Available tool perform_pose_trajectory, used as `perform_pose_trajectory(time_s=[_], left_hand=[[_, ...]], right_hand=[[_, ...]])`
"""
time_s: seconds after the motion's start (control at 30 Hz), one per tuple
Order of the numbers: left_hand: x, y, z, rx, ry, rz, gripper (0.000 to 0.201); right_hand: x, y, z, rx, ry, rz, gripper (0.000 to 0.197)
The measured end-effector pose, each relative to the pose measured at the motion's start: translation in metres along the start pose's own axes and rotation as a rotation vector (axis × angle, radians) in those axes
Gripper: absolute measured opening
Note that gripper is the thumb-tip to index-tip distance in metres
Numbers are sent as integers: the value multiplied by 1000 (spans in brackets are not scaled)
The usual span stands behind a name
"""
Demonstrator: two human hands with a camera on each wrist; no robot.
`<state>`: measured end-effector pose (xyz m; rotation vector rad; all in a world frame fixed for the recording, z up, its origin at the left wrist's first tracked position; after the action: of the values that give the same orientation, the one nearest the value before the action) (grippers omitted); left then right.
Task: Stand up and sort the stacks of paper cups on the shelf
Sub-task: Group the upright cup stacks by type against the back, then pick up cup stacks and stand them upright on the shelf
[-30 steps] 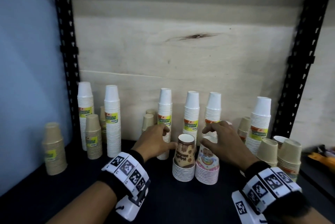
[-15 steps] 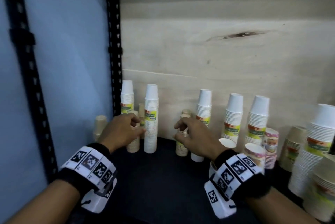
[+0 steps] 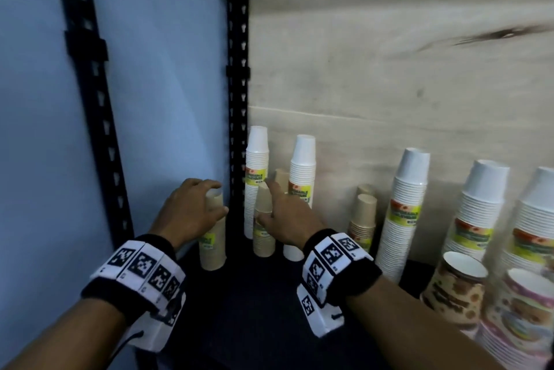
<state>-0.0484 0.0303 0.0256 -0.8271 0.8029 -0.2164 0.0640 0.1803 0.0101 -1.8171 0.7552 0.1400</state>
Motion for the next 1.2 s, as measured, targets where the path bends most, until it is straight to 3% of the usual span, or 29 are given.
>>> perform_pose_trajectory(time_s=[0.23, 0.6, 0.73, 0.8, 0.97, 1.2], left_hand=[[3, 10, -15, 33, -22, -40, 48], [19, 13, -19, 120, -66, -59, 53], [26, 8, -11, 122, -68, -70, 60], [31, 9, -3, 121, -65, -97, 68], [41, 17, 33, 174, -21, -162, 51], [61, 43, 107, 301, 104, -305, 57]], right_hand=[[-7, 23, 8, -34, 36, 20, 74], [7, 5, -3, -5, -28, 206, 42], [16, -5, -7, -89, -48, 185, 35], [24, -13, -5, -99, -38, 177, 34], [51, -41, 14, -45, 1, 157, 34], [102, -101, 50, 178, 78, 134, 36]])
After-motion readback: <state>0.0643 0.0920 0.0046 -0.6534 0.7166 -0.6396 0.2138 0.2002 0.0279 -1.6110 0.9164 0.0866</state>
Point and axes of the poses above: each hand's wrist, its own x-axis away from the middle knuckle, its own y-axis out of the palm, z = x × y, the point moved 7 cm from there along -x, towards the middle knuckle, and after that the axes turned 9 degrees about z, right-handed, at the moved point
